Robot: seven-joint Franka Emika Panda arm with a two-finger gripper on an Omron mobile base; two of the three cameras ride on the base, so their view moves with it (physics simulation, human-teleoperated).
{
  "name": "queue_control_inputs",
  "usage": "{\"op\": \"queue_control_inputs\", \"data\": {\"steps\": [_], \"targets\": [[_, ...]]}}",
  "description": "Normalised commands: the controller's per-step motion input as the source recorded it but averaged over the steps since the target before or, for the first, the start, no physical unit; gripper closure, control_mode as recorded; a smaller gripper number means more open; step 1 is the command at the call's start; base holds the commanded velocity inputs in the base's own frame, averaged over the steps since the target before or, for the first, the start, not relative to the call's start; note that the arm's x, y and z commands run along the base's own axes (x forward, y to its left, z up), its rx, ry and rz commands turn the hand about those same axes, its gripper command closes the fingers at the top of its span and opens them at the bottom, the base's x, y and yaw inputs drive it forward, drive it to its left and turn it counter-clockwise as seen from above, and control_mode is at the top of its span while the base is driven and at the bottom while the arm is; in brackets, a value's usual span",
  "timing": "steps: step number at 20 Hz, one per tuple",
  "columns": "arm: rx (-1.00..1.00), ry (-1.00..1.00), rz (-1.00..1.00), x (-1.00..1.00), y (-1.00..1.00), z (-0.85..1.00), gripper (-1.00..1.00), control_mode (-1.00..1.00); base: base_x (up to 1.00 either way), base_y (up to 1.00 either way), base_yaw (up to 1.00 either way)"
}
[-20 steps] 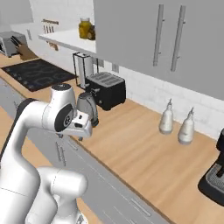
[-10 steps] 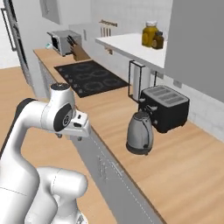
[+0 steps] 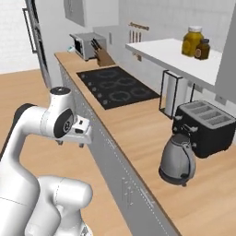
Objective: Navigate to the range hood.
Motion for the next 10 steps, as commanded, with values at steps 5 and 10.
{"op": "queue_control_inputs", "data": {"steps": [5,10], "targets": [[0.0,0.0,0.0,0.0,0.0,0.0,-1.0,1.0,0.56,0.53,-0.39],[0.0,0.0,0.0,0.0,0.0,0.0,-1.0,1.0,0.73,0.89,-0.4]]}}
